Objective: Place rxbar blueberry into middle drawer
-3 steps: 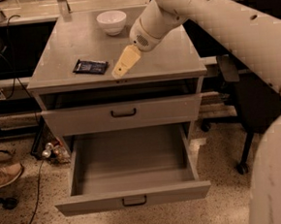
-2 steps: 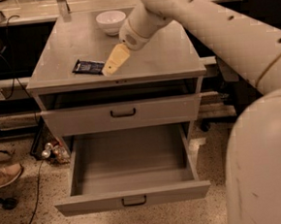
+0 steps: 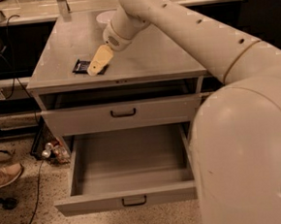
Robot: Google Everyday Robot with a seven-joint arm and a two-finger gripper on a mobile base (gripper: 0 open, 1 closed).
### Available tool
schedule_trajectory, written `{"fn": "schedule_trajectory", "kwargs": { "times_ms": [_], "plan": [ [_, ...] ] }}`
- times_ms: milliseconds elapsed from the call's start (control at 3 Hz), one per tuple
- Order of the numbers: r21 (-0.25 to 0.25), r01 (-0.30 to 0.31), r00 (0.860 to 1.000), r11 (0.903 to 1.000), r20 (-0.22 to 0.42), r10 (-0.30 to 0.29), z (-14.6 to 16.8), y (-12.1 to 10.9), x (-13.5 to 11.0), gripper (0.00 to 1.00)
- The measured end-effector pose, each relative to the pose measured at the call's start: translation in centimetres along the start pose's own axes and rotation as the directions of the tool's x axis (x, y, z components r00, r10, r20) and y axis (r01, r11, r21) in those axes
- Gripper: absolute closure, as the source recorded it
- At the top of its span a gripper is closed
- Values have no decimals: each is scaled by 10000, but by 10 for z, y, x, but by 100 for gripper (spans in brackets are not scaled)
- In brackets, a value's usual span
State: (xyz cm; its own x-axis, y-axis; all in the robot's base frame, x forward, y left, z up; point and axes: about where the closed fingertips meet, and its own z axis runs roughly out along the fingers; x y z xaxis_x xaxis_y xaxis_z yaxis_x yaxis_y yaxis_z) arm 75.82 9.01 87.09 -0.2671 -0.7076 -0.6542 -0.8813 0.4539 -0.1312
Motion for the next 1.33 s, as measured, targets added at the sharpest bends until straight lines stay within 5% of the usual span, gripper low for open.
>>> {"fn": "schedule_trajectory", "kwargs": {
  "times_ms": [333,667,1000,1333],
  "plan": [
    [-659,72,9999,9978,115,-65,49,12,-18,0],
    [-777,61,10000,9970,27,-60,56,13,-21,0],
    [-918,12,10000,9958,-90,-20,62,14,-22,18],
    [-1185,-126,9995,9929,-289,92,71,17,-18,49]
  ]
}}
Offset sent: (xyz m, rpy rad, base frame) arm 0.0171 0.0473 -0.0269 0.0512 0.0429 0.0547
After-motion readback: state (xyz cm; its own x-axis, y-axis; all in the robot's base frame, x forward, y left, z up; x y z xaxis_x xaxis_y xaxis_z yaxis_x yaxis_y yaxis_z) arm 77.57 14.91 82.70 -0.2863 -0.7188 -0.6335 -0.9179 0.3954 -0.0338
